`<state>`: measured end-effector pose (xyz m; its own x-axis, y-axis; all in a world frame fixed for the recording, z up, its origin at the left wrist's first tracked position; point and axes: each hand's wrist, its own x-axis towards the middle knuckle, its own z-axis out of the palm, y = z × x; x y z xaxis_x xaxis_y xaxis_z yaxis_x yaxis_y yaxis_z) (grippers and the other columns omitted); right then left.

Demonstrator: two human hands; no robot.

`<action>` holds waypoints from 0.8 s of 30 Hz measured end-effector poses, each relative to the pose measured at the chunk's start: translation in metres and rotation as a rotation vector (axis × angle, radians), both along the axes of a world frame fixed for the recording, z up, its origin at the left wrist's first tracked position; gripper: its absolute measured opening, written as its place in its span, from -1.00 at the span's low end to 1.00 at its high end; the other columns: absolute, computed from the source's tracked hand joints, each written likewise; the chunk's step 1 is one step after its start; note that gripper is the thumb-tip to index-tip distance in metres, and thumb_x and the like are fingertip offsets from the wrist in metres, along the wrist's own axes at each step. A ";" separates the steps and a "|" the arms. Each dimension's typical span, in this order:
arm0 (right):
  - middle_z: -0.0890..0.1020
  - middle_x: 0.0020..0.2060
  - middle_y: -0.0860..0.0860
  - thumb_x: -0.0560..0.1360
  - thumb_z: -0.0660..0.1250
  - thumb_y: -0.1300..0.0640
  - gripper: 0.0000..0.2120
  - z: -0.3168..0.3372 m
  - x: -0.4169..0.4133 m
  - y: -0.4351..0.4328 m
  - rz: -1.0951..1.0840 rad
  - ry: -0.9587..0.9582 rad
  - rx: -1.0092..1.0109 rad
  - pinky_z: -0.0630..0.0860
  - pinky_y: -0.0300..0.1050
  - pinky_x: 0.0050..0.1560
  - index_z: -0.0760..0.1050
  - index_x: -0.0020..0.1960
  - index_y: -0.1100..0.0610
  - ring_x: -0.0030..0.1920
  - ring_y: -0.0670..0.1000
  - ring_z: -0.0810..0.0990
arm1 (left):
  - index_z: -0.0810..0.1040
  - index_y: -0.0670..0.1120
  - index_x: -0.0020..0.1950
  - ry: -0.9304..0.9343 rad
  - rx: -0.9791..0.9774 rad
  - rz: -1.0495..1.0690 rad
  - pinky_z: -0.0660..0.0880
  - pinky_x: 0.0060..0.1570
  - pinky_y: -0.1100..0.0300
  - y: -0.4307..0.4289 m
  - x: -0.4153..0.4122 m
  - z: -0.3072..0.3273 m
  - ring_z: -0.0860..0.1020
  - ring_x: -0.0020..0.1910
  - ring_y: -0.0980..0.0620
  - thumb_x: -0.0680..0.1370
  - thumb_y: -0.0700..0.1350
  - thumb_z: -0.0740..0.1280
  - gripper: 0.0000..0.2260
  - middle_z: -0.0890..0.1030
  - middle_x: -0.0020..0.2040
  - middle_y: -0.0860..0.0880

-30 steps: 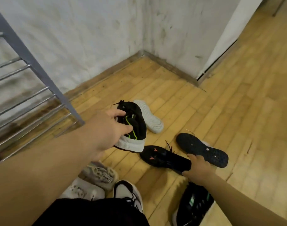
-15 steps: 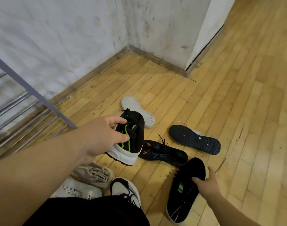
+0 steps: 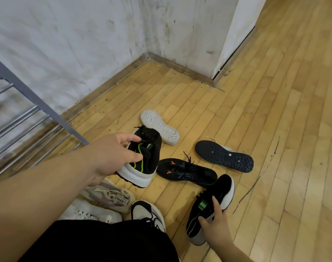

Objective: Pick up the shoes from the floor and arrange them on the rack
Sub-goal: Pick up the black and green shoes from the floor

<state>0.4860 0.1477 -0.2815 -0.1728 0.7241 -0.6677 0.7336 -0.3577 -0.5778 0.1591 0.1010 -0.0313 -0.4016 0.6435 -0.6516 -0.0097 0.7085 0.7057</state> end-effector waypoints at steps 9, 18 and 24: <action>0.37 0.55 0.01 0.60 0.44 0.13 -0.17 0.036 -0.013 0.009 -0.150 0.224 -0.047 0.57 -0.01 0.23 0.02 0.69 -0.09 0.34 0.12 0.53 | 0.57 0.09 0.35 0.029 -0.004 0.074 0.55 -0.14 0.06 -0.022 -0.010 0.003 0.58 0.18 -0.12 0.53 -0.30 0.47 -0.54 0.49 0.34 -0.08; 0.32 0.58 -0.02 0.57 0.46 0.13 -0.18 0.138 -0.053 0.017 -0.318 0.451 0.077 0.50 0.09 0.40 0.09 0.66 -0.10 0.46 0.08 0.44 | 0.61 0.05 0.27 -0.062 0.108 0.308 0.54 0.03 -0.08 -0.048 -0.018 0.036 0.57 0.00 -0.13 0.57 -0.34 0.40 -0.63 0.60 0.28 -0.08; 0.34 0.56 -0.07 0.59 0.42 0.12 -0.25 0.267 -0.146 0.023 0.036 0.736 0.256 0.45 0.04 0.44 0.12 0.63 -0.18 0.46 -0.02 0.42 | 0.54 -0.02 0.40 -0.156 0.469 0.473 0.47 -0.12 0.01 -0.100 -0.017 0.115 0.58 -0.04 -0.14 0.63 -0.29 0.31 -0.63 0.66 0.15 -0.08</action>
